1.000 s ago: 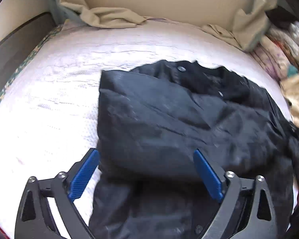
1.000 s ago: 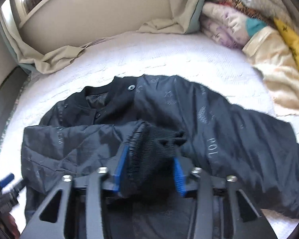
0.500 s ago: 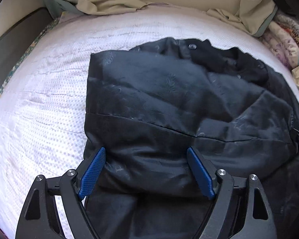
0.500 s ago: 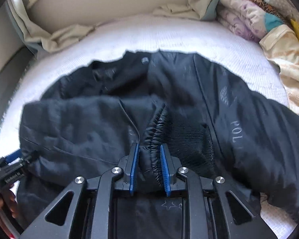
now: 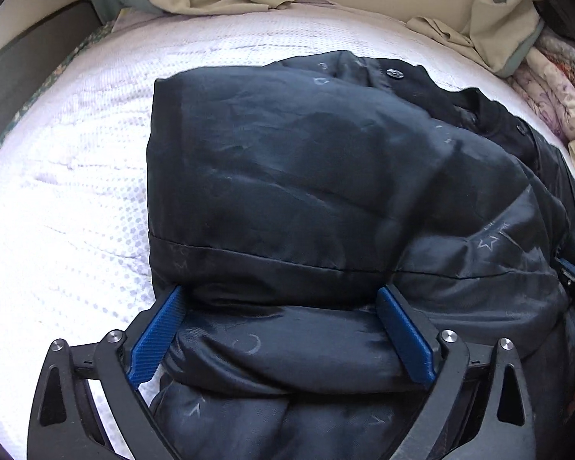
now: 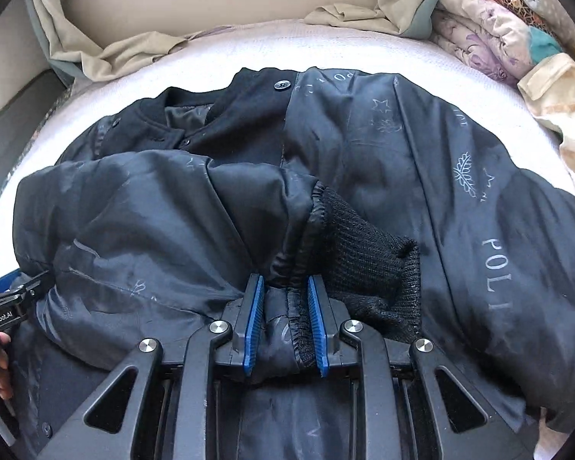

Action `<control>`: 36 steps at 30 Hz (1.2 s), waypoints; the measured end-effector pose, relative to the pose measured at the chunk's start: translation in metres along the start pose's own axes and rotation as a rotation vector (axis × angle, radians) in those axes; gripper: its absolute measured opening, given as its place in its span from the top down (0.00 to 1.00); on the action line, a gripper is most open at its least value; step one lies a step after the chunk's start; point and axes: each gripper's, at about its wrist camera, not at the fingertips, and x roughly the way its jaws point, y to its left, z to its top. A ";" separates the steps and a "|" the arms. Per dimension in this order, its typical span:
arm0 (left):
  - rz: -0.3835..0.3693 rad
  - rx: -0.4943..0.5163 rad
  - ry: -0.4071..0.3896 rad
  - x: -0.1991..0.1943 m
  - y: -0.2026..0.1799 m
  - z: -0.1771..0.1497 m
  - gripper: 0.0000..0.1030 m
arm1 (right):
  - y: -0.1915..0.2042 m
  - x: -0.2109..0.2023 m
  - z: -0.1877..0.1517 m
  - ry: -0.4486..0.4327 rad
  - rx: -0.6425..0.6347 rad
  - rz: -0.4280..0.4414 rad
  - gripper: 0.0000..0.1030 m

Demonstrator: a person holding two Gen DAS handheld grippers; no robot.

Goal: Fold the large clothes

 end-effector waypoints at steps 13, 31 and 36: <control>0.001 0.120 -0.136 -0.095 -0.033 0.001 0.06 | 0.009 0.003 0.003 -0.034 -0.040 -0.036 0.81; -0.087 0.193 0.030 -0.030 -0.048 -0.057 0.00 | -0.003 -0.092 0.016 -0.101 0.080 0.011 0.38; -0.094 0.188 0.012 -0.030 -0.048 -0.059 0.00 | -0.042 -0.135 -0.001 -0.088 0.208 0.001 0.35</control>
